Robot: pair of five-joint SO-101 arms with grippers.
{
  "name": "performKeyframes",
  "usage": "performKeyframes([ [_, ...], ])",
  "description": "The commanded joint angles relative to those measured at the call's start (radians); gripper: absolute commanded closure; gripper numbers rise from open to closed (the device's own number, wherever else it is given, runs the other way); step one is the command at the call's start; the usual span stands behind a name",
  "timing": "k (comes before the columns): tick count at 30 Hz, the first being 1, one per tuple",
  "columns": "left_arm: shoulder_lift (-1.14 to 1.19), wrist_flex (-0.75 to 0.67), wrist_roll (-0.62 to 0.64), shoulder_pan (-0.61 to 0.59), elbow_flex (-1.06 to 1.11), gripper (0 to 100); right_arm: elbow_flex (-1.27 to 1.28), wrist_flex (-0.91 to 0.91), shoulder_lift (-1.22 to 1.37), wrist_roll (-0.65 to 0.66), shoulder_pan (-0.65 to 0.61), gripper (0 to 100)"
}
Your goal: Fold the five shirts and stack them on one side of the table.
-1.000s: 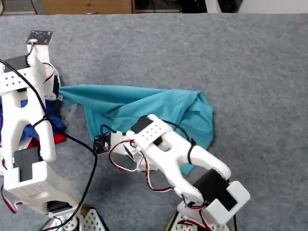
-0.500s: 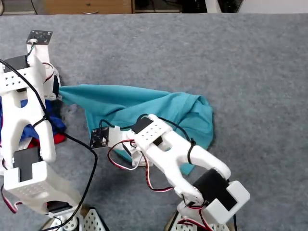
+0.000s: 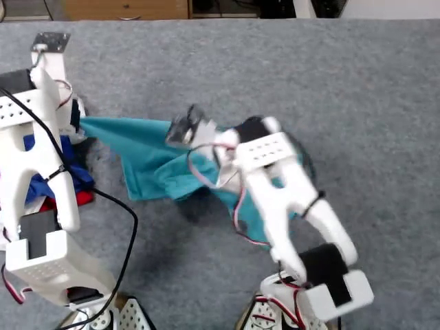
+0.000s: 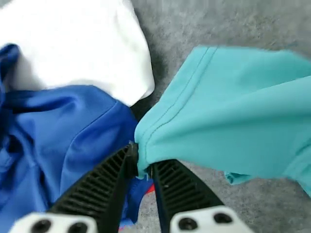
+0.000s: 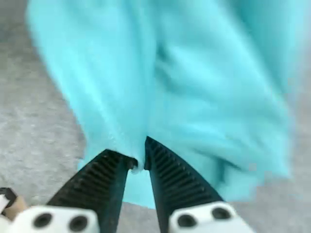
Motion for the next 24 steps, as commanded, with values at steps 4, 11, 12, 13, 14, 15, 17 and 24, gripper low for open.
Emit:
performKeyframes([
  [4,-0.015,0.158,0.071,0.092,-0.373,98,-0.234,0.118,-0.174,-0.002,0.143,99.7],
  [11,-0.104,0.158,0.146,0.167,-0.641,98,-0.472,0.157,-0.337,0.0,0.351,99.7],
  [12,-0.12,0.158,0.146,0.189,-0.678,98,-0.515,0.157,-0.351,0.002,0.383,99.7],
  [13,-0.136,0.158,0.146,0.21,-0.715,98,-0.556,0.158,-0.364,0.015,0.412,99.7],
  [14,-0.153,0.158,0.146,0.236,-0.75,98,-0.598,0.158,-0.377,0.031,0.44,99.7],
  [15,-0.168,0.158,0.149,0.261,-0.786,98,-0.638,0.153,-0.389,0.041,0.467,99.7],
  [17,-0.189,0.158,0.147,0.305,-0.848,98,-0.722,0.15,-0.406,0.058,0.512,99.7],
  [24,-0.251,0.157,0.141,0.35,-1.049,98,-1.026,0.158,-0.42,0.1,0.654,99.7],
])
